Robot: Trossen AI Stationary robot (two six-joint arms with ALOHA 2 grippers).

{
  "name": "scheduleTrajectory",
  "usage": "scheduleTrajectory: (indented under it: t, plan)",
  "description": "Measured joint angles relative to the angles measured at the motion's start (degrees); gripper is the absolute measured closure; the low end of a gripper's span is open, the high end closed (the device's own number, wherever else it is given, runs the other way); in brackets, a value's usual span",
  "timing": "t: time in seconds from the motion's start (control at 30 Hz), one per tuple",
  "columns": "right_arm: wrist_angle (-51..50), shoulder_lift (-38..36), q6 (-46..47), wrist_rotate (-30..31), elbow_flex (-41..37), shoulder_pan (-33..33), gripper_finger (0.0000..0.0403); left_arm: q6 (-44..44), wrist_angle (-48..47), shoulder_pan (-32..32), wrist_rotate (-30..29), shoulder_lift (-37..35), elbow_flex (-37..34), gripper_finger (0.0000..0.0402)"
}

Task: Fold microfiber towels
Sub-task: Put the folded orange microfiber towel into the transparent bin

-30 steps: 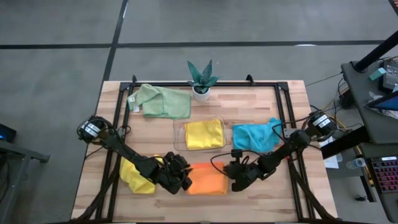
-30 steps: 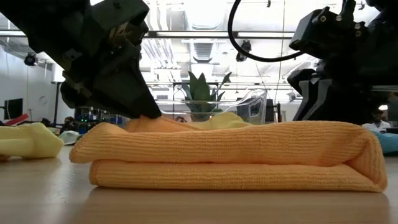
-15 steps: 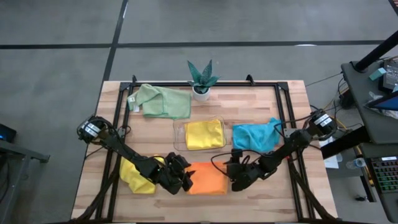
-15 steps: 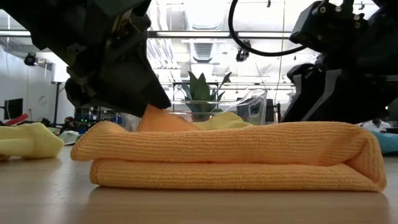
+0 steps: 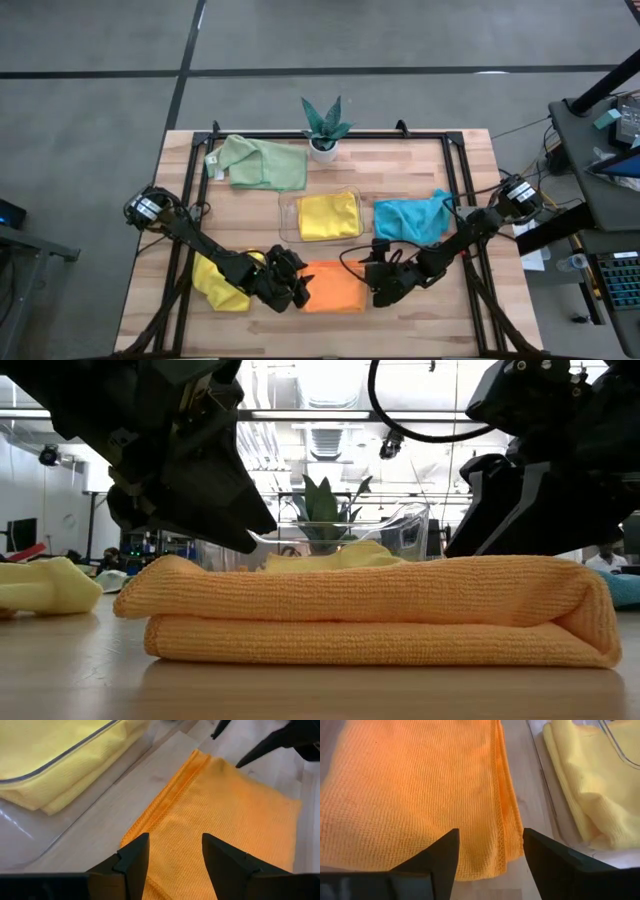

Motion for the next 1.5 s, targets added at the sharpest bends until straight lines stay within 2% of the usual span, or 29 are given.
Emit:
scheduleTrajectory:
  t: [0.17, 0.33, 0.6, 0.83, 1.03, 1.23, 1.43, 1.5]
  plan:
    - [-1.4, -2.2, 2.2, -0.6, 0.0, 0.0, 0.0197, 3.1, 0.1, 0.0, 0.8, -2.5, 0.4, 0.0234]
    - [-4.0, -5.8, 9.3, -3.9, 0.0, 0.0, 0.0197, 7.1, 0.2, 0.0, 1.8, -5.3, 0.4, 0.0234]
    - [-5.1, -8.4, 18.3, -17.1, 0.0, 0.5, 0.0197, 7.3, 2.2, -1.4, 3.9, -4.6, 0.4, 0.0234]
    - [-7.2, -8.4, 33.7, -25.3, 0.0, 1.1, 0.0197, 7.7, 9.0, -2.8, 3.8, -1.6, 0.4, 0.0234]
    - [-7.6, -8.0, 45.7, -25.9, 0.0, 2.3, 0.0192, 7.8, 13.0, -3.1, 3.7, 0.8, 0.5, 0.0234]
    - [-7.9, -5.7, 53.4, -25.3, 0.0, 2.5, 0.0148, 9.3, 12.9, -3.1, 3.3, 1.5, 0.7, 0.0234]
    - [-6.8, -2.9, 57.1, -19.4, 0.0, 2.5, 0.0104, 9.9, 12.6, -3.2, 2.9, 1.5, 0.0, 0.0234]
    - [-5.0, -2.3, 57.7, -17.0, 0.0, 2.5, 0.0096, 6.9, 12.1, -3.5, 2.9, 1.5, -0.5, 0.0234]
